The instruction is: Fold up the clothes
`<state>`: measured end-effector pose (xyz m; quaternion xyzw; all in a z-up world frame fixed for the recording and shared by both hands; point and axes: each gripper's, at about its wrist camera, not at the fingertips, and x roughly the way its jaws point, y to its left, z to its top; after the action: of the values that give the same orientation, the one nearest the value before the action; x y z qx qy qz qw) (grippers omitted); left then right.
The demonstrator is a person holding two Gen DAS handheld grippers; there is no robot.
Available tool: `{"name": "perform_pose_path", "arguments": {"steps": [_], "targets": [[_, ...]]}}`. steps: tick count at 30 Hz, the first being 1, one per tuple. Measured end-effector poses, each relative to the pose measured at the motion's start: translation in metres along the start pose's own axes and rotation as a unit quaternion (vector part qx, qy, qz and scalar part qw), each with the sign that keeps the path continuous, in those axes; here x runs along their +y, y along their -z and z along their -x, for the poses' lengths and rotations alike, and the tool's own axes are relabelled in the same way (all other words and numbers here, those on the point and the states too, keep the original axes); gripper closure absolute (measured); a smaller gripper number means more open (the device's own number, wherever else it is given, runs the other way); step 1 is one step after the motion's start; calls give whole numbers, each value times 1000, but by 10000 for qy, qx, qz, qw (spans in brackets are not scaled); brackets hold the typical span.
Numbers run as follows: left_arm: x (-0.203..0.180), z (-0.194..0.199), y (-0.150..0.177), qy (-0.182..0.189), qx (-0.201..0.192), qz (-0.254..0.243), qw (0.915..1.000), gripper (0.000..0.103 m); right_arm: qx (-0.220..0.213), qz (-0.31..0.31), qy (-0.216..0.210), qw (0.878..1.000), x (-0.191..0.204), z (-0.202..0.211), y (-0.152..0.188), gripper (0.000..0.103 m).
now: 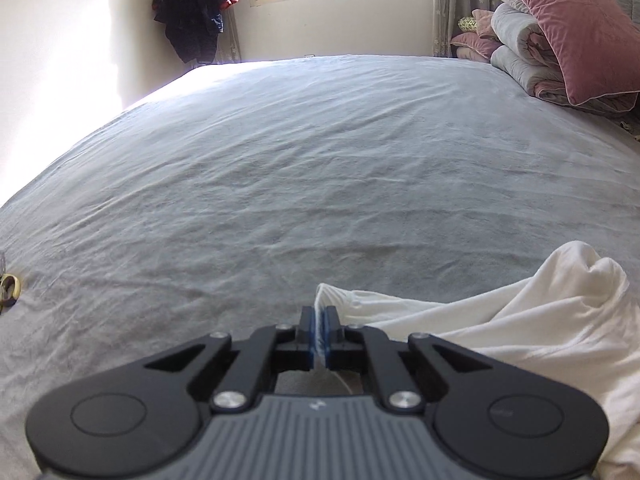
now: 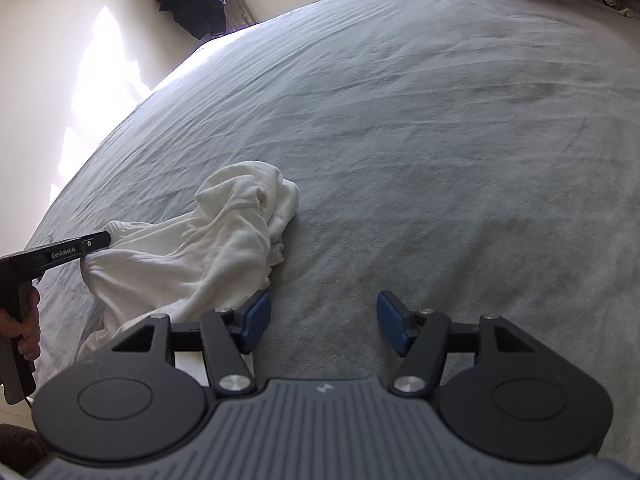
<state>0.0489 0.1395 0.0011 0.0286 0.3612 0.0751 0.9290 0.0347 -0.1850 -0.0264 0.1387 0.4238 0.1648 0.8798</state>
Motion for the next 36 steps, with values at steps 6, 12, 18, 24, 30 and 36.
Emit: {"name": "perform_pose_path", "arguments": {"steps": [6, 12, 18, 24, 30, 36], "targets": [[27, -2, 6, -246, 63, 288, 9993, 99, -128, 26, 23, 9999, 6, -5, 1, 40], [41, -9, 10, -490, 135, 451, 9977, 99, -127, 93, -30, 9999, 10, -5, 2, 40], [38, -9, 14, -238, 297, 546, 9978, 96, -74, 192, -129, 9997, 16, 0, 3, 40], [38, 0, 21, 178, 494, 725, 9960, 73, -3, 317, -224, 9992, 19, 10, 6, 40], [50, 15, 35, 760, 769, 982, 9893, 65, 38, 466, -293, 9985, 16, 27, 16, 39], [67, 28, 52, 1426, 1111, 1328, 9745, 60, 201, 506, -467, 9974, 14, 38, 27, 39]]}}
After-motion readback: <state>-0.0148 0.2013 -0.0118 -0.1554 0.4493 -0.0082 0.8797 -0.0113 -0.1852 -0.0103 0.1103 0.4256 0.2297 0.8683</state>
